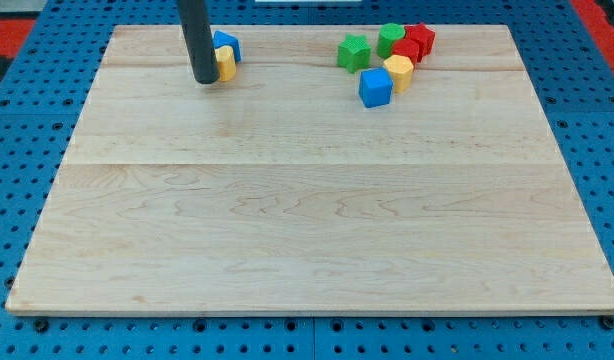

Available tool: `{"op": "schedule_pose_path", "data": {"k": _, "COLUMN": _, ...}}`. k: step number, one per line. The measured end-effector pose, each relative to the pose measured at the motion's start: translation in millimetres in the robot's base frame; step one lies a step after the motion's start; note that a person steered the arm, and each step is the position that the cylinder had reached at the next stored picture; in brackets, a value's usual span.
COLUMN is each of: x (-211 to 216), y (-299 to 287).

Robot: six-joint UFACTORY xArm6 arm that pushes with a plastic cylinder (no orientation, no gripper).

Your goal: Point your arm towards top right side of board

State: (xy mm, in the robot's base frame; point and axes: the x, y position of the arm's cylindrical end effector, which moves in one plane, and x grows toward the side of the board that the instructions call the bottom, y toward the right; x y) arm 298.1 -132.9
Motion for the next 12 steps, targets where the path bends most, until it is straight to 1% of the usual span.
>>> {"op": "schedule_pose_path", "data": {"k": 2, "x": 8.0, "y": 4.4}}
{"op": "schedule_pose_path", "data": {"k": 3, "x": 43.0, "y": 54.8}}
{"op": "schedule_pose_path", "data": {"k": 4, "x": 63.1, "y": 83.3}}
{"op": "schedule_pose_path", "data": {"k": 5, "x": 29.2, "y": 112.1}}
{"op": "schedule_pose_path", "data": {"k": 6, "x": -22.3, "y": 112.3}}
{"op": "schedule_pose_path", "data": {"k": 8, "x": -76.4, "y": 123.6}}
{"op": "schedule_pose_path", "data": {"k": 9, "x": -54.8, "y": 79.4}}
{"op": "schedule_pose_path", "data": {"k": 10, "x": 64.7, "y": 96.2}}
{"op": "schedule_pose_path", "data": {"k": 11, "x": 155.9, "y": 88.9}}
{"op": "schedule_pose_path", "data": {"k": 12, "x": 180.0, "y": 184.6}}
